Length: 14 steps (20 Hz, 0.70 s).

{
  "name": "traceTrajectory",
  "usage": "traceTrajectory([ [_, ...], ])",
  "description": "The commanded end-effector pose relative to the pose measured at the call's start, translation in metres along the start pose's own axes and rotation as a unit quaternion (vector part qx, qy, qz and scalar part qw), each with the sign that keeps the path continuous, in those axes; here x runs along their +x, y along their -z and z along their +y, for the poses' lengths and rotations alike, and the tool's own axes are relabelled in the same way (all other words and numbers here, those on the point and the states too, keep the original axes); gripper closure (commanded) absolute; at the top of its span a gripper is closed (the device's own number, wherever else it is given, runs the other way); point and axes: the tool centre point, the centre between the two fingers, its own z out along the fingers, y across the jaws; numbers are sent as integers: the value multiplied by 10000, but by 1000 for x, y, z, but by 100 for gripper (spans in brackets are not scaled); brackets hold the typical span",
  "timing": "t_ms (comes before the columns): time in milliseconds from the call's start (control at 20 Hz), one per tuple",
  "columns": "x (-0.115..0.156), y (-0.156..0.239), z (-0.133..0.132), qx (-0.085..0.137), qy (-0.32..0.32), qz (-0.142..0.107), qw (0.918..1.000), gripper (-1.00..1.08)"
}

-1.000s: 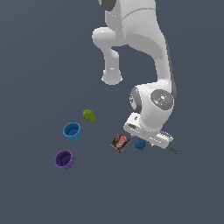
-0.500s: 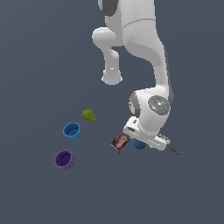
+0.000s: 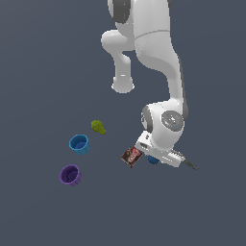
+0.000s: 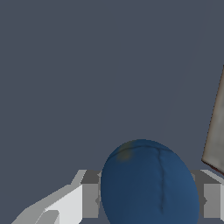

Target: Pick up a designated object from a clutter of objects.

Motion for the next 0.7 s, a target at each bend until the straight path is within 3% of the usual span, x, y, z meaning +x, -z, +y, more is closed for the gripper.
traceTrajectory([
  [0, 0, -1, 1, -5, -3, -3, 10000, 108],
  [650, -1, 6, 5, -1, 0, -1, 10000, 108],
])
